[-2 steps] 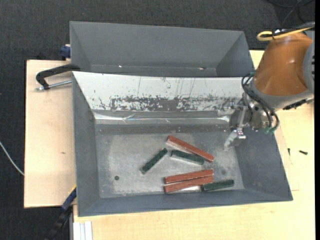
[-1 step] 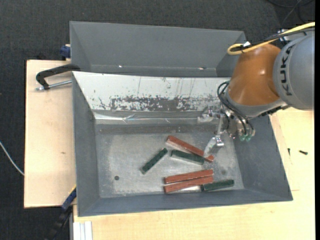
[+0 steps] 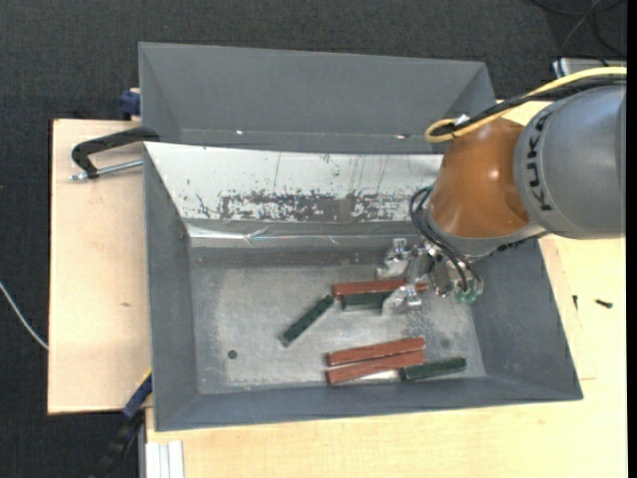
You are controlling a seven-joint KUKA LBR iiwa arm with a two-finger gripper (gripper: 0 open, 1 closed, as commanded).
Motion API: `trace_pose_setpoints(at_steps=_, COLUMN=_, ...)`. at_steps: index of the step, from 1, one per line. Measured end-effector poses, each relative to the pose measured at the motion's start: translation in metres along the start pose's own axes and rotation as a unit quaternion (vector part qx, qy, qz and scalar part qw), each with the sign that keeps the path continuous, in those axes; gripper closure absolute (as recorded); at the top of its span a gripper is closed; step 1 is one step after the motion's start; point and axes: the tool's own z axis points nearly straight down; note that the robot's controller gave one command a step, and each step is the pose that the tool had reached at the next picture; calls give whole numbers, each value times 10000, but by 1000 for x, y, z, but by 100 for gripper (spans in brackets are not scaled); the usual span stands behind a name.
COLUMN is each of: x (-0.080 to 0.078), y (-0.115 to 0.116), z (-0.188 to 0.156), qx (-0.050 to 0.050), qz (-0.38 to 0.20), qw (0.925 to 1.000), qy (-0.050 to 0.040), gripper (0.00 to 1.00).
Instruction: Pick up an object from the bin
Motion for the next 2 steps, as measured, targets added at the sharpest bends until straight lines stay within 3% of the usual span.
trace_pose_setpoints(at_steps=1, x=0, y=0, z=0, qx=1, qz=0, qw=10000, qy=0, gripper=100)
trace_pose_setpoints(at_steps=2, x=16, y=10, z=-185, qx=9, qz=273, qw=9996, qy=-62, gripper=100)
